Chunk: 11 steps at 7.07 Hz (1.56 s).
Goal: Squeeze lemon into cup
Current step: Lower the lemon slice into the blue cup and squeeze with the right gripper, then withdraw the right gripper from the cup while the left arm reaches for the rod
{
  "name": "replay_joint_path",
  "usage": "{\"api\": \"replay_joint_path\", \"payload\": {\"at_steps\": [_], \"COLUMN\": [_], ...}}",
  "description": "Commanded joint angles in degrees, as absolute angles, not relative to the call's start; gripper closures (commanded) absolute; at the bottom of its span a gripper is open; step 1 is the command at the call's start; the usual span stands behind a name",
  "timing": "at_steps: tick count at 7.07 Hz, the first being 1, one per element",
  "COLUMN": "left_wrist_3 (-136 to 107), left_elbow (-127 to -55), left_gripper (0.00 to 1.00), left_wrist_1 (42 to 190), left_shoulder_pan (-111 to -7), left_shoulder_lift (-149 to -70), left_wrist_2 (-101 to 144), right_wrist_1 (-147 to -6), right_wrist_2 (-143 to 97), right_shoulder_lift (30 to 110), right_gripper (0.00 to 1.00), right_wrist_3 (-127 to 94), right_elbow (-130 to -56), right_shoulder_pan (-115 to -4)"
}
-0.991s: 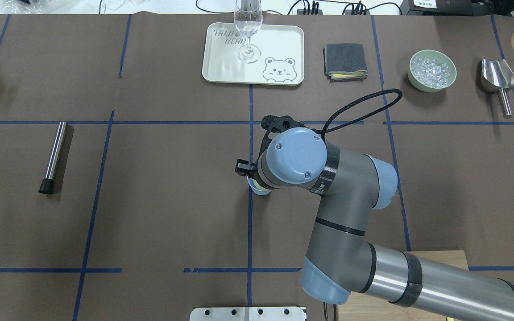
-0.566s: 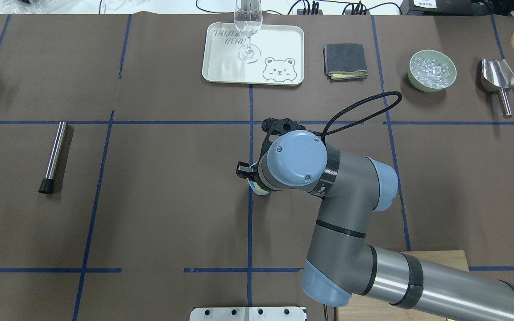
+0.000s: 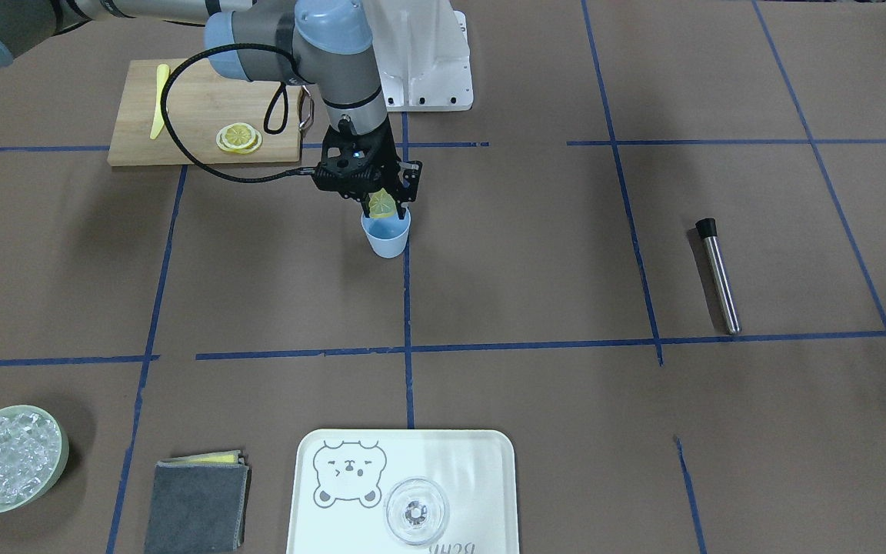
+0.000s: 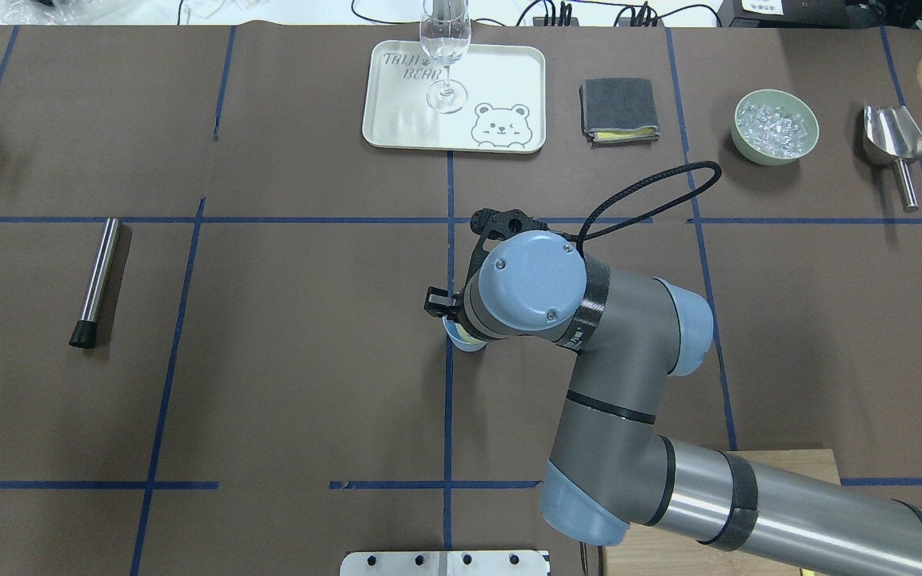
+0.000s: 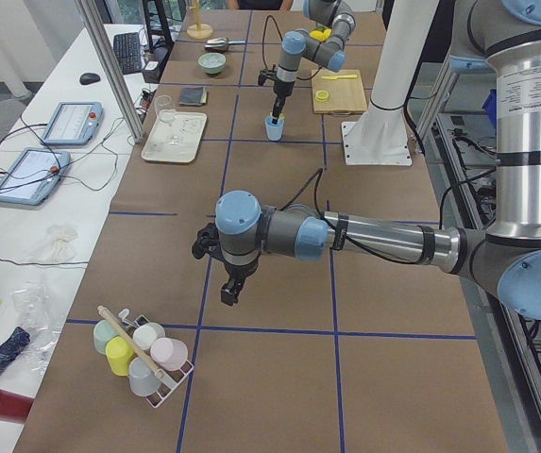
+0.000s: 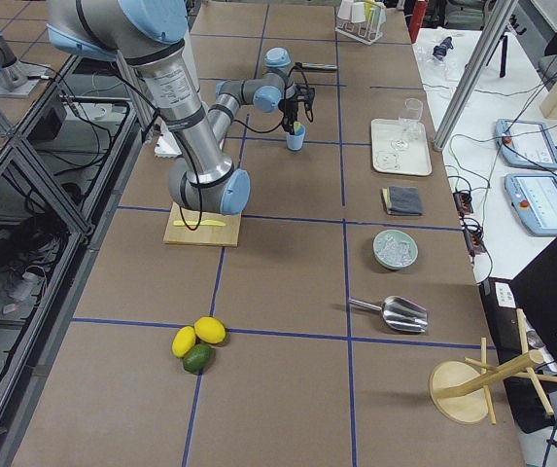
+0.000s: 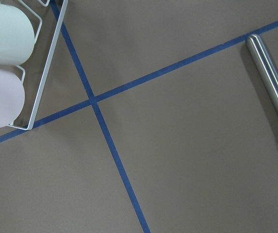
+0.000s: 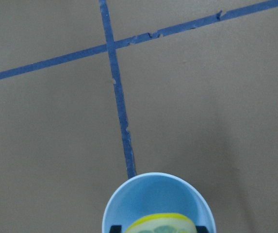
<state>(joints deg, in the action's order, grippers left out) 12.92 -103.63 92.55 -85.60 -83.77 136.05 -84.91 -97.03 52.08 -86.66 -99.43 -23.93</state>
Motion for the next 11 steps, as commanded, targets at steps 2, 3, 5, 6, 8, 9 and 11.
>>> {"api": "replay_joint_path", "payload": {"at_steps": [2,3,5,6,8,9,11], "left_wrist_3": [12.92,12.92,12.66,12.48,11.18,6.03,-17.21], "left_elbow": [-104.06,-104.32,-104.33,-103.72,-103.45,-103.45,-102.75], "left_gripper": [0.0,0.0,0.0,0.0,0.0,0.0,0.0], "left_wrist_1": [92.55,92.46,92.46,92.63,93.77,99.43,108.41], "left_shoulder_pan": [-85.61,-85.61,-85.52,-85.26,-83.51,-79.93,-70.28], "left_shoulder_lift": [-83.76,-83.67,-83.5,-83.76,-84.54,-84.55,-84.99], "left_wrist_2": [136.05,136.05,136.14,136.14,136.58,136.58,135.88], "right_wrist_1": [-84.9,-84.9,-84.82,-84.99,-84.99,-84.9,-84.47], "right_wrist_2": [-97.03,-97.03,-97.12,-99.03,-106.32,-107.48,-111.42], "right_shoulder_lift": [52.12,52.12,51.95,52.2,58.49,64.28,75.88], "right_gripper": [0.21,0.21,0.21,0.21,0.17,0.11,0.08], "right_wrist_3": [-86.66,-86.66,-86.66,-86.66,-86.57,-86.4,-83.08], "right_elbow": [-99.49,-99.41,-99.67,-102.54,-111.13,-115.53,-120.48], "right_shoulder_pan": [-23.99,-24.08,-24.43,-26.61,-32.67,-34.0,-40.22]}}
